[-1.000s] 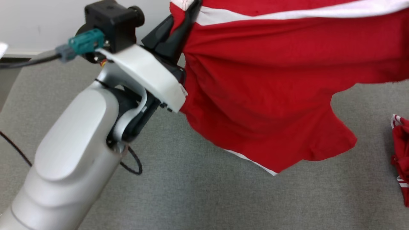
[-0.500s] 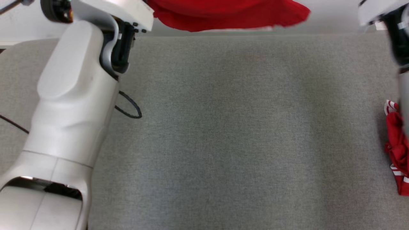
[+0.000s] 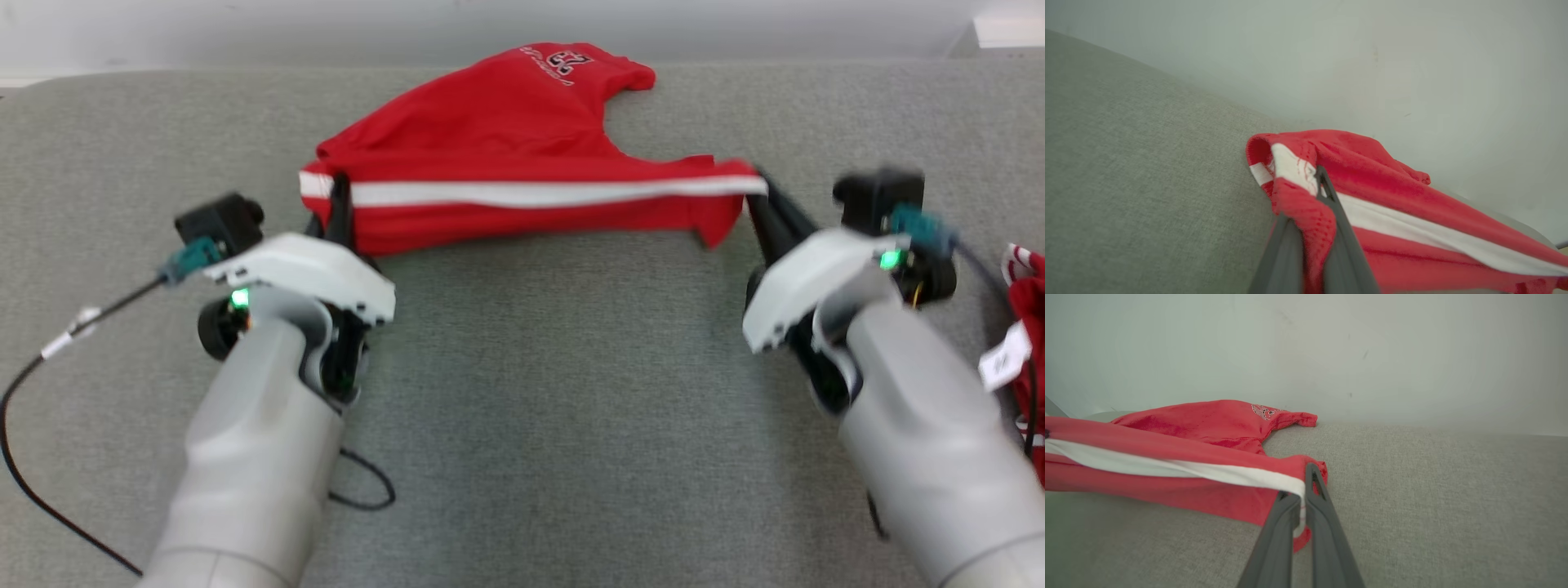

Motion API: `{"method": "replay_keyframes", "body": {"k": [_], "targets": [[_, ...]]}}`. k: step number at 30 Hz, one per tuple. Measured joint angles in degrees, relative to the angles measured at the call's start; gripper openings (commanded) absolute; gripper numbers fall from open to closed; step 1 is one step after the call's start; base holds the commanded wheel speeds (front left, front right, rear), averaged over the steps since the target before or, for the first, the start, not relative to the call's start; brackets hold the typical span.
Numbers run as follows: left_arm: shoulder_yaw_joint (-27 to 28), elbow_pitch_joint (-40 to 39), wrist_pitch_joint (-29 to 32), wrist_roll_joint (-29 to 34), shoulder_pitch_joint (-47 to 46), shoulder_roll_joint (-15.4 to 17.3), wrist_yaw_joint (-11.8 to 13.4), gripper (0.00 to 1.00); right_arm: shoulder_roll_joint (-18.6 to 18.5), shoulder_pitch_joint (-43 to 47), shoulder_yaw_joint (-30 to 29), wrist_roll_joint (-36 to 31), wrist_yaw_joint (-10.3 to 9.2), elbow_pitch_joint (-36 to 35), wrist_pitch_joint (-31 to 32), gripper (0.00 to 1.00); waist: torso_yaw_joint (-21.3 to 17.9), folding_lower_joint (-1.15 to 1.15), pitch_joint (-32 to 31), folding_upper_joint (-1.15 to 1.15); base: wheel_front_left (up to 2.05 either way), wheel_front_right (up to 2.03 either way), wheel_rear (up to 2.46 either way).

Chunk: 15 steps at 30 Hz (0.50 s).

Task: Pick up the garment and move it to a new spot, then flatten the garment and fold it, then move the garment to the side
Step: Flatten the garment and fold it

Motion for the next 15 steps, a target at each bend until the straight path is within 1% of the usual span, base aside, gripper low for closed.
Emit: {"method": "replay_keyframes", "body": {"k": [3, 7, 10, 13, 15], "targets": [[1.29, -2.45, 0.0, 0.3, 3.55, -0.09, -2.1, 0.0, -0.3, 4.16, 1.58, 3.02, 0.0, -0.52, -3.1, 0.0, 0.76, 0.0, -0.41, 0.0, 0.0, 0.0, 0.0], [4.81, -11.01, 0.0, 2.49, 11.62, -0.2, -3.99, 0.0, -1.74, 11.08, 5.01, 6.15, 0.0, -5.24, -5.52, 0.0, 0.48, -0.01, -2.14, 0.0, 0.0, 0.0, 0.0], [5.17, -18.12, -0.01, 6.1, 19.73, -0.2, -5.41, 0.0, -4.22, 16.46, 6.86, 7.17, 0.0, -10.57, -6.48, 0.0, -0.13, 0.0, -3.79, 0.0, 0.0, 0.0, 0.0], [4.88, -25.92, -0.01, 8.49, 28.05, -0.21, -5.83, 0.0, -7.53, 22.48, 7.31, 7.37, 0.0, -17.33, -6.92, 0.0, -0.67, -0.01, -5.62, 0.0, 0.0, 0.0, 0.0], [4.55, -31.51, 0.0, 9.37, 33.6, -0.25, -5.59, 0.0, -9.72, 26.98, 6.53, 7.3, 0.0, -22.18, -6.82, 0.0, -0.89, -0.01, -6.74, 0.0, 0.0, 0.0, 0.0]]}}
